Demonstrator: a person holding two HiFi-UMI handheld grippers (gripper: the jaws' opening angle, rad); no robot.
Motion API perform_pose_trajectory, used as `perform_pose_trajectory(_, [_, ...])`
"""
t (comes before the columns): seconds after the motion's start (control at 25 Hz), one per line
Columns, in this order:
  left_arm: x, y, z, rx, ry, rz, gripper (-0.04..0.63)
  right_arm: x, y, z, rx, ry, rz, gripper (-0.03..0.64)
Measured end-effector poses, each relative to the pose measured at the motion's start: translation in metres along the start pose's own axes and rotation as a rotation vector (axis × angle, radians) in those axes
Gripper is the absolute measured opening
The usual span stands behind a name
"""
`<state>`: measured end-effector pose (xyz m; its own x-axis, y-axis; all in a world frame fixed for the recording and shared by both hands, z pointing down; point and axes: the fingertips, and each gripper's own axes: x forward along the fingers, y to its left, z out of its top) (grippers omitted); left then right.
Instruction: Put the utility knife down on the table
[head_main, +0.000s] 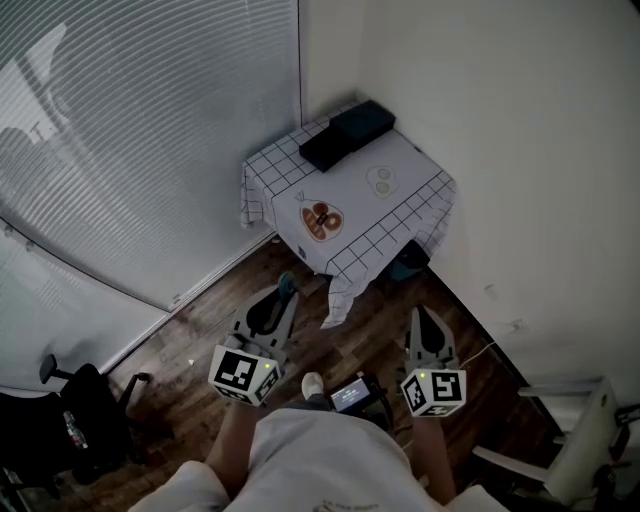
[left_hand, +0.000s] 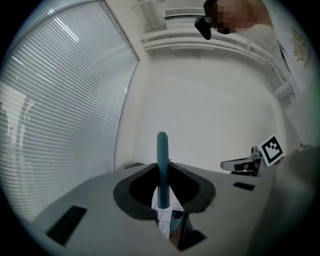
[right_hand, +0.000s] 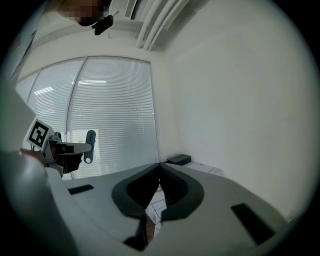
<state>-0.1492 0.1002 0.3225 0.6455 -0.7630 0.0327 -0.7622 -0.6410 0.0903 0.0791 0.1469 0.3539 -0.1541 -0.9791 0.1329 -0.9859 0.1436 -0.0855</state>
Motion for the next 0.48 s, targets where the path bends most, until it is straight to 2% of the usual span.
perform_pose_trajectory(0.24, [0.028,0.012,-0.004,0.007,0.014,-0.016,0.075,0.016,-0.010,0.001,-0.013,0.018,-0.026,0.008])
perform_pose_trajectory(0.4, [0.043,0.019,-0.005,0.006,0.018,-0.021,0.075,0.037,-0.015,0.011,0.050,-0.014,-0.013,0.008])
perform_pose_trajectory(0.48, [0.052,0.023,-0.004,0.008,0.017,-0.019,0.075,0.050,-0.015,0.016,0.048,-0.021,0.005,0.008])
